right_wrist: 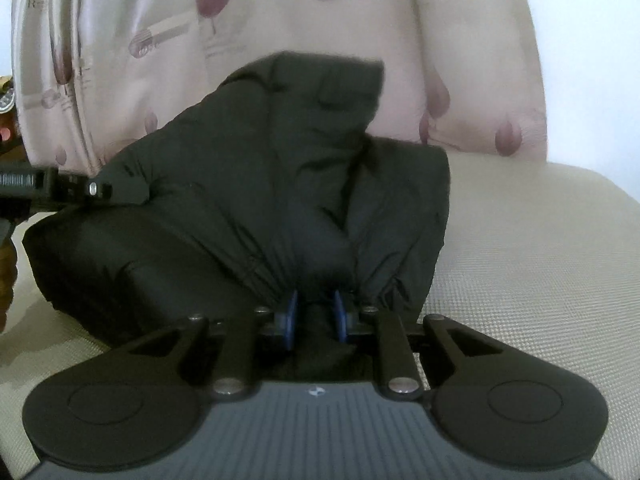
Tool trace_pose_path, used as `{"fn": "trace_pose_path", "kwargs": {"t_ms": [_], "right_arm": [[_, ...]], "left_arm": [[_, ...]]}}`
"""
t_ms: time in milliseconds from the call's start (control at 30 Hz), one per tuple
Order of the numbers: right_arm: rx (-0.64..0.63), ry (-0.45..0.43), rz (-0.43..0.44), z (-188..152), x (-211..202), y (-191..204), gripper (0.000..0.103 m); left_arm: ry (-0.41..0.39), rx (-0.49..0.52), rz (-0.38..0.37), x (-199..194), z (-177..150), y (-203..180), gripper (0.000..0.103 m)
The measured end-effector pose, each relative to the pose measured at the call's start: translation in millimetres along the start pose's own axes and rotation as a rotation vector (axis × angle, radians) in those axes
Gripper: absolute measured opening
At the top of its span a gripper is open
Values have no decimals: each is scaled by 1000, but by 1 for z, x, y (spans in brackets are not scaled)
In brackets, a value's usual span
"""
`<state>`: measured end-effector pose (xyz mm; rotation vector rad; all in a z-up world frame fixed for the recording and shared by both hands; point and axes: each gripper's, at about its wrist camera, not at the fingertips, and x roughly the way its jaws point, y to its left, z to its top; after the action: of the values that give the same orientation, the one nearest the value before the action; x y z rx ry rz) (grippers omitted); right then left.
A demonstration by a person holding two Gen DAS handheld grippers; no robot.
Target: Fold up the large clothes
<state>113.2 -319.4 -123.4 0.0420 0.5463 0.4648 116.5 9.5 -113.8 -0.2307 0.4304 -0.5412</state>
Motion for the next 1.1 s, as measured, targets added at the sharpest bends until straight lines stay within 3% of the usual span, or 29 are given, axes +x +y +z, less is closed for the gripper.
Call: {"fn": "trace_pose_path", "kwargs": {"t_ms": [167,333,433,633,1100], "right_arm": [[4,4,10,1,1,-4,18],[105,-1,60,-3,2,-22,18],[94,-7,47,-5,3,-19,18],[71,-8,22,-5,3,-14,18],[65,-40,-27,-11,0,-4,19]], "left_arm": [[-23,-5,-10,2,-12,6,29],[-18,9,-15,7,-14,12,25],[3,-33,-20,11,-12,19,22],[21,-12,6,13,-12,15,21],[12,99,92,12,-16,-2,20]]}}
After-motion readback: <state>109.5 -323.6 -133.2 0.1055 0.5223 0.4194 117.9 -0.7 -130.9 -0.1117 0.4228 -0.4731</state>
